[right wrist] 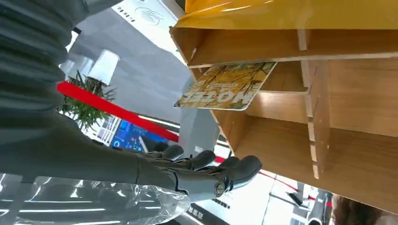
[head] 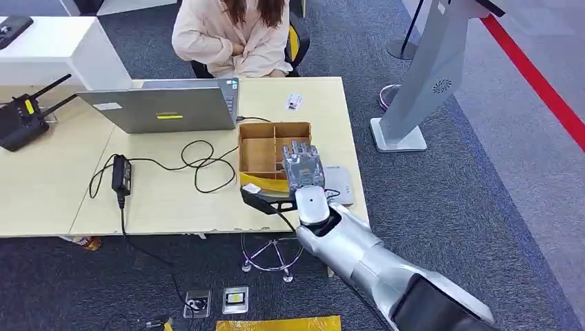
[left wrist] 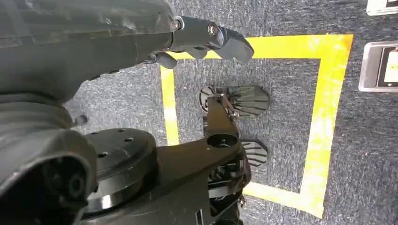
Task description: Pass the card to the sensor for recognition and then transmit it.
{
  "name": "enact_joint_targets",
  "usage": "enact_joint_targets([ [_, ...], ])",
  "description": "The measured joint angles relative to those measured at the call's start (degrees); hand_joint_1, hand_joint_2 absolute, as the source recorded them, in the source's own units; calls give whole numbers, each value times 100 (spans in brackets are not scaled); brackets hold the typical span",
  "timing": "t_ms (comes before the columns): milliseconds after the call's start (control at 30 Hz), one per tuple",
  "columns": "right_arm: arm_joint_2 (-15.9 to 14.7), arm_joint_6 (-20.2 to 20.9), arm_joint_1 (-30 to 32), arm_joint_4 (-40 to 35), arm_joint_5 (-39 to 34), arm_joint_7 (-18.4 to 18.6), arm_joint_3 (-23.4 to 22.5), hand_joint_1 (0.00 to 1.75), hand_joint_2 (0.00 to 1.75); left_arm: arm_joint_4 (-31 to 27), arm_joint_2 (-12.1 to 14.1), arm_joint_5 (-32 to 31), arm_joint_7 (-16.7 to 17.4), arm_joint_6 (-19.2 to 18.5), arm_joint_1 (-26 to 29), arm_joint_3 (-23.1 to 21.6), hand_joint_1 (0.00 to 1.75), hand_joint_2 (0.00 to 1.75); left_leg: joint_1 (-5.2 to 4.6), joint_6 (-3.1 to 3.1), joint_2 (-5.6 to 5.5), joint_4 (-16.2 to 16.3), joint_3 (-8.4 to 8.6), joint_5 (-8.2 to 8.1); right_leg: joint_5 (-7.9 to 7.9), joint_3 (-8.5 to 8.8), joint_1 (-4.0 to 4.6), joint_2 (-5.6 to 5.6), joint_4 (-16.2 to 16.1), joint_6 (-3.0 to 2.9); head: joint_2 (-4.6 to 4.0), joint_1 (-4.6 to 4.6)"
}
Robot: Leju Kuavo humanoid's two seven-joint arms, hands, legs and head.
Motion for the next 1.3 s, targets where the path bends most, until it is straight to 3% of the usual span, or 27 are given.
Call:
enact_joint_targets([
  [633, 171, 48, 19, 133, -35, -230, -101, 2, 175, 0, -24, 31, -2, 61, 95, 0, 0, 0, 0, 0, 0, 0, 0, 0, 0, 0, 0, 1, 0, 0, 0, 0],
  [667, 179, 65, 19, 133, -44, -249, -103, 103, 175, 0, -24, 17, -2, 59, 96, 0, 0, 0, 0, 0, 0, 0, 0, 0, 0, 0, 0, 1, 0, 0, 0, 0],
  [700, 186, 77, 20, 133, -59, -269, -103, 155, 175, 0, -24, 15, -2, 57, 96, 0, 0, 0, 0, 0, 0, 0, 0, 0, 0, 0, 0, 1, 0, 0, 0, 0],
  [733, 193, 87, 22, 133, -70, -289, -103, 175, 175, 0, -24, 15, -2, 57, 97, 0, 0, 0, 0, 0, 0, 0, 0, 0, 0, 0, 0, 1, 0, 0, 0, 0],
  [1300, 190, 184, 38, 254, -107, -234, -245, 175, 175, 0, -44, -103, -4, 68, 104, 0, 0, 0, 0, 0, 1, 0, 3, 0, 0, 0, 0, 2, -1, 0, 0, 0],
])
